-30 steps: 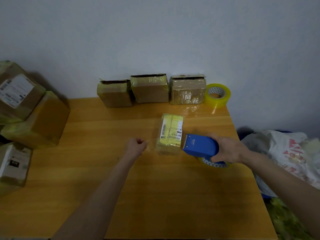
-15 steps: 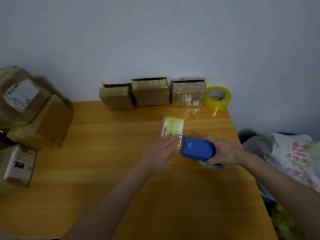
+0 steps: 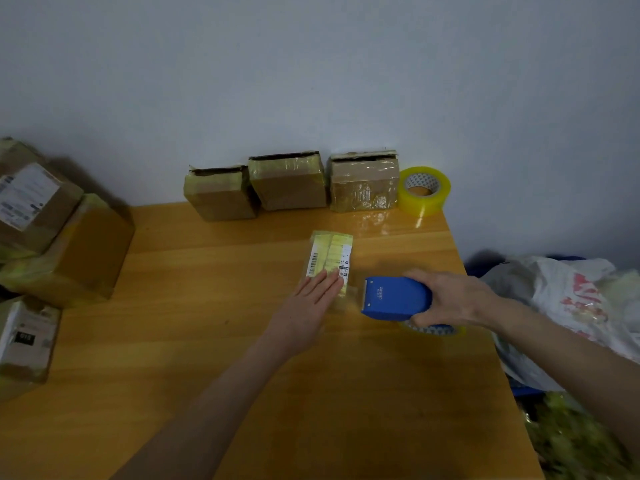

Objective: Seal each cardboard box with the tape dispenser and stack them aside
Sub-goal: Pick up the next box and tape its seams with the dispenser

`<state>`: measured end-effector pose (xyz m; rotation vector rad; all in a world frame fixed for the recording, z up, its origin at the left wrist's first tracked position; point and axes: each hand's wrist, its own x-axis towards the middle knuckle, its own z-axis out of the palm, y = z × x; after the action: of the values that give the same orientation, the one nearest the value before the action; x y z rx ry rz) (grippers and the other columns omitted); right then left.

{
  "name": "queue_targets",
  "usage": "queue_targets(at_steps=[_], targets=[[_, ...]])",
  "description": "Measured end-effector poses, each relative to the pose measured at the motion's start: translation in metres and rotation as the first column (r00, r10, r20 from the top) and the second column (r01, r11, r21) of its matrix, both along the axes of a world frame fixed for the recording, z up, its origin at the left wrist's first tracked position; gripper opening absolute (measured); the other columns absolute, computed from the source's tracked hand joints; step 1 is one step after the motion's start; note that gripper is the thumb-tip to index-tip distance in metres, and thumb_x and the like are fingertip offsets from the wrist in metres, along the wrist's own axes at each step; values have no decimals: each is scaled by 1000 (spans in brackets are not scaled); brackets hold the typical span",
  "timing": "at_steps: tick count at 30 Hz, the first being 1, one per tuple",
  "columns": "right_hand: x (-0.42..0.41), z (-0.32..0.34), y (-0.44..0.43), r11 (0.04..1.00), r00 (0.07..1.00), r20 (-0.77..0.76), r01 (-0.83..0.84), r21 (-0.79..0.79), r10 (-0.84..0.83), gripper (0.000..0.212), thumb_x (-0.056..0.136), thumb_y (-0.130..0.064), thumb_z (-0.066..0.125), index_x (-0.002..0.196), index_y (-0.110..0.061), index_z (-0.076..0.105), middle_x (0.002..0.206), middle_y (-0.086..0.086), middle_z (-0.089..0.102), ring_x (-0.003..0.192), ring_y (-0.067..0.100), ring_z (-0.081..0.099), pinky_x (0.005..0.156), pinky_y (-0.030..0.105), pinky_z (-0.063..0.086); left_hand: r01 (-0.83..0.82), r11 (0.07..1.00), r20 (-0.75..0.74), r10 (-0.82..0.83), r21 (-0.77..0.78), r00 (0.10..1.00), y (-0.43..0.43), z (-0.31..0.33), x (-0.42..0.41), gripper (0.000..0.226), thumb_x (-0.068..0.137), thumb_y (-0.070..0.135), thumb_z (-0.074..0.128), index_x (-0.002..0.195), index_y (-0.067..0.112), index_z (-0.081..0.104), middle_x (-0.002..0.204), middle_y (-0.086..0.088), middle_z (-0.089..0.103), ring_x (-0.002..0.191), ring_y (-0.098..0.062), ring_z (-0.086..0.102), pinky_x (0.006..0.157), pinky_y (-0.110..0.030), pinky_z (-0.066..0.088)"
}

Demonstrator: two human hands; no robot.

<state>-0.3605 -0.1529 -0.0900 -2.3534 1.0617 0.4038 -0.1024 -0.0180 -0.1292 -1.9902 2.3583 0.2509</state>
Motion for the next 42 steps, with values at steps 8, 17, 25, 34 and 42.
queue_targets(at_steps=[8,17,25,34,42], targets=[[52,11,5,1000,984,-176,-10,22,13,59,72,-55,65,123,-35,43,83,-13,51,76,15,52,60,30,43,-6,1000,-42,6,-2,999,-2,-2,1,84,91,12,47,145,26,-16,151,11,-23,137,-7,-27,105,-18,-28],[78,7,13,999,953,-302,8,36,3,46,63,-58,68,89,-22,57,75,-5,58,65,14,56,55,27,41,-37,999,-56,36,-14,998,-2,-6,1,85,92,12,49,147,24,-14,152,9,-24,140,-10,-26,112,-24,-20],[44,16,-43,768,755,212,528,363,-620,54,72,-45,77,111,-12,60,101,3,64,84,20,62,68,32,50,-127,992,-30,127,10,991,-2,-3,-15,82,94,24,45,146,22,-18,157,2,-19,144,-14,-21,120,-36,-7],[66,-41,-23,120,260,-33,548,828,-965,48,84,-55,64,98,-10,66,68,6,72,56,20,68,44,25,51,-635,761,-604,446,-132,660,16,22,-2,52,94,6,52,143,15,41,149,-2,39,130,-15,43,98,-13,32],[77,-13,6,856,785,389,517,17,-482,46,100,-34,46,135,-4,46,130,16,55,111,31,54,86,38,43,-821,565,-675,577,-76,460,34,18,-1,35,96,4,49,130,6,56,128,-10,61,116,-24,58,96,-23,39]])
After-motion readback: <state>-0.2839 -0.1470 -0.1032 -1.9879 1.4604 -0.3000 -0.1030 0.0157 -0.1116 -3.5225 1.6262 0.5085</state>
